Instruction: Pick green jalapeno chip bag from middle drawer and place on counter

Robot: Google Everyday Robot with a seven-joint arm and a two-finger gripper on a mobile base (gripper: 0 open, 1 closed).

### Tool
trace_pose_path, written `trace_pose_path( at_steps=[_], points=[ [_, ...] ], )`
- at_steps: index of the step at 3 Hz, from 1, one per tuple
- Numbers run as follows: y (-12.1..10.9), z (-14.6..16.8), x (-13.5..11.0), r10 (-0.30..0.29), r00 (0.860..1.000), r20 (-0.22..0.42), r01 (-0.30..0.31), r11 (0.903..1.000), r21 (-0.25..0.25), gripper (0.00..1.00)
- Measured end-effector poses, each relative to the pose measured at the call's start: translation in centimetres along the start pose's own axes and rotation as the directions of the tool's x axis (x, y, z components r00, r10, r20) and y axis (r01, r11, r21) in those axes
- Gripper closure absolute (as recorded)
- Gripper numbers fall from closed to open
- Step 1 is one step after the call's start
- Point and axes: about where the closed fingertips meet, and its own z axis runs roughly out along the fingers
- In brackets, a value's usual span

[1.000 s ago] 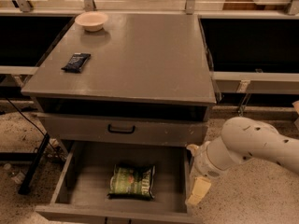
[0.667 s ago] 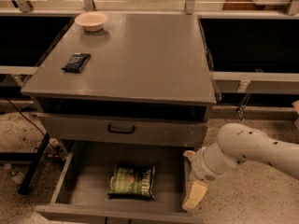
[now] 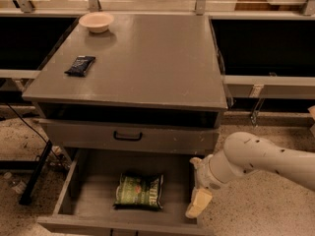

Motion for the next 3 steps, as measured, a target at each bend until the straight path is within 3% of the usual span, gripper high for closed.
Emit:
trace_pose_path(
  at_steps=[1, 2, 3],
  points=[
    [-2.0, 4.2, -1.5, -0.002, 0.999, 0.044, 0.002, 0.9999, -0.010, 0.00],
    [-2.0, 4.2, -1.5, -0.002, 0.999, 0.044, 0.002, 0.9999, -0.011, 0.00],
    [-2.1, 5.7, -1.7, -0.006, 0.997, 0.078, 0.009, 0.9990, -0.043, 0.00]
  ],
)
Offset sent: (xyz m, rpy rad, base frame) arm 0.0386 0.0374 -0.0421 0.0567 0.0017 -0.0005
